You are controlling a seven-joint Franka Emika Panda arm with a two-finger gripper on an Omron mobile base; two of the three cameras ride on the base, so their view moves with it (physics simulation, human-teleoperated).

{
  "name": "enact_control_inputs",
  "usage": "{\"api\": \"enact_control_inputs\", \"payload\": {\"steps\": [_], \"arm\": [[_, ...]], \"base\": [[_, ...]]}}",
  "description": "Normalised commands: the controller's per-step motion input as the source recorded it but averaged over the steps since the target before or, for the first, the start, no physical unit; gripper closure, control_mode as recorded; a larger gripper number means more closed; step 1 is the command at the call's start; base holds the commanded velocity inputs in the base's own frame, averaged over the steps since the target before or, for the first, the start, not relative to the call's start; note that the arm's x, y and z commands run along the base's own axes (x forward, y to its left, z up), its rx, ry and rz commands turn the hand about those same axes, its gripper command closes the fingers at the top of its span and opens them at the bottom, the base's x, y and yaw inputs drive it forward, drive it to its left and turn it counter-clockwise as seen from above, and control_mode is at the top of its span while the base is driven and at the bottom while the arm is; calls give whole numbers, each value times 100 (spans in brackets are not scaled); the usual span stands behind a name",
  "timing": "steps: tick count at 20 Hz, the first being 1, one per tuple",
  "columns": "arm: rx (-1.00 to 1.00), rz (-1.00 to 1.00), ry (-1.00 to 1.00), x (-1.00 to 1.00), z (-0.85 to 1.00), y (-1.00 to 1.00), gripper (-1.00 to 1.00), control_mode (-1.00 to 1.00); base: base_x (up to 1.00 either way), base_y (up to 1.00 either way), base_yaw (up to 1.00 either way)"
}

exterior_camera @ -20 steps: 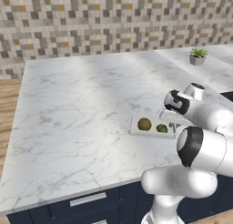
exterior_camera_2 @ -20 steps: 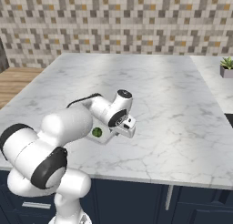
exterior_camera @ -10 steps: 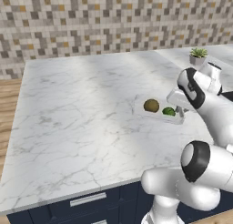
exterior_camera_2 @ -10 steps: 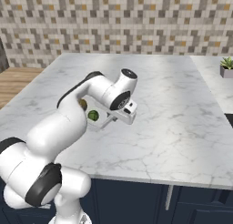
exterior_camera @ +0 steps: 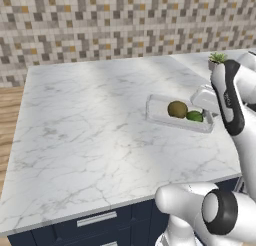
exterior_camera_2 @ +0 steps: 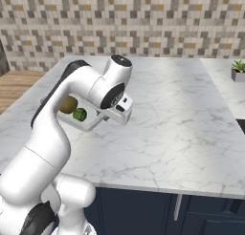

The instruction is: Take the avocado and potato out of the freezer and place them in the tupperware container on the counter. Then put the tupperware containing the vegetables back in the freezer.

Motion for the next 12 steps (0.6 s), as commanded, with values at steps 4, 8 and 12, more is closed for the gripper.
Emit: {"api": "enact_control_inputs", "payload": {"steps": [4, 8, 12], "arm": [[0, 4, -9, -93, 40, 50, 100, -100], [0, 3, -5, -82, 44, 39, 100, -100], [0, 4, 0, -70, 38, 48, 100, -100]], "base": [[0, 0, 0], [0, 0, 0], [0, 0, 0]]}}
